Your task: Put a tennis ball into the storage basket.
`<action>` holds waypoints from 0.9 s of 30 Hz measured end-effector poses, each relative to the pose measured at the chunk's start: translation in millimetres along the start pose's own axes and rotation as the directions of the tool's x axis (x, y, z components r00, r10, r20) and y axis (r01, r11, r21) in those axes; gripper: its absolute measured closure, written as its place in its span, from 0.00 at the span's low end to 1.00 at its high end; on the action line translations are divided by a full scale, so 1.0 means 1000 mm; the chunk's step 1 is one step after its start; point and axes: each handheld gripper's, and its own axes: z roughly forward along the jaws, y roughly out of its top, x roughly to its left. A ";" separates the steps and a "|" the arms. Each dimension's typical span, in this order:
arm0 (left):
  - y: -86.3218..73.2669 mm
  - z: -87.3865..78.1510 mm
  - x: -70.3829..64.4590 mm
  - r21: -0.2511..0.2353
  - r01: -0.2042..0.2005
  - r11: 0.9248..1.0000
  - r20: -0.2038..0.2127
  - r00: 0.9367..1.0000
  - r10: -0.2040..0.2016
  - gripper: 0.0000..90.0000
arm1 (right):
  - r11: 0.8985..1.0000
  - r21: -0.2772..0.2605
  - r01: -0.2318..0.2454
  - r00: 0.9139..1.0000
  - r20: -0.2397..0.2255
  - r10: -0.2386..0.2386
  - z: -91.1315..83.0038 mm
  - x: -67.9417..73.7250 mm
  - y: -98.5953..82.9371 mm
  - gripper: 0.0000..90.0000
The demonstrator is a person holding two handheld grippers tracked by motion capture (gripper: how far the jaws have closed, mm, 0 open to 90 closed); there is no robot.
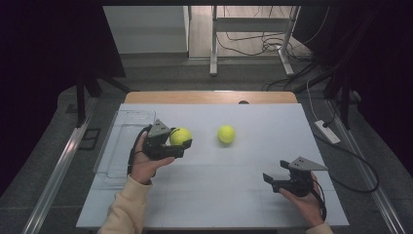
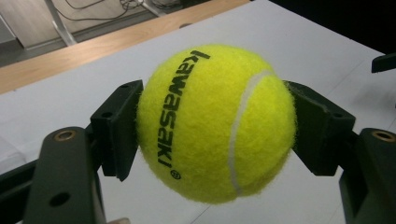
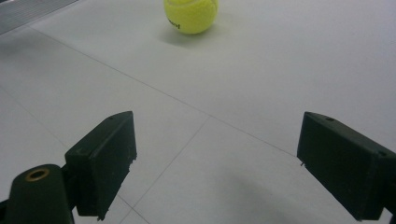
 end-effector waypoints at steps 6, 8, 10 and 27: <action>0.001 -0.008 0.004 -0.022 0.009 1.000 -0.018 1.000 -0.010 0.30 | 1.000 0.000 0.003 1.000 -0.003 -0.003 0.000 0.000 0.000 0.13; 0.001 -0.011 0.006 -0.030 0.014 0.999 -0.025 1.000 -0.014 0.30 | 1.000 0.001 0.003 1.000 -0.003 -0.003 0.000 0.000 0.000 0.13; 0.002 -0.013 0.008 -0.039 0.016 0.999 -0.028 0.999 -0.017 0.30 | 1.000 0.000 0.003 1.000 -0.002 -0.003 0.000 0.000 0.000 0.13; 0.002 -0.030 0.022 -0.088 0.040 0.995 -0.069 0.997 -0.046 0.30 | 1.000 -0.003 -0.003 1.000 -0.003 0.003 0.000 -0.001 0.000 0.13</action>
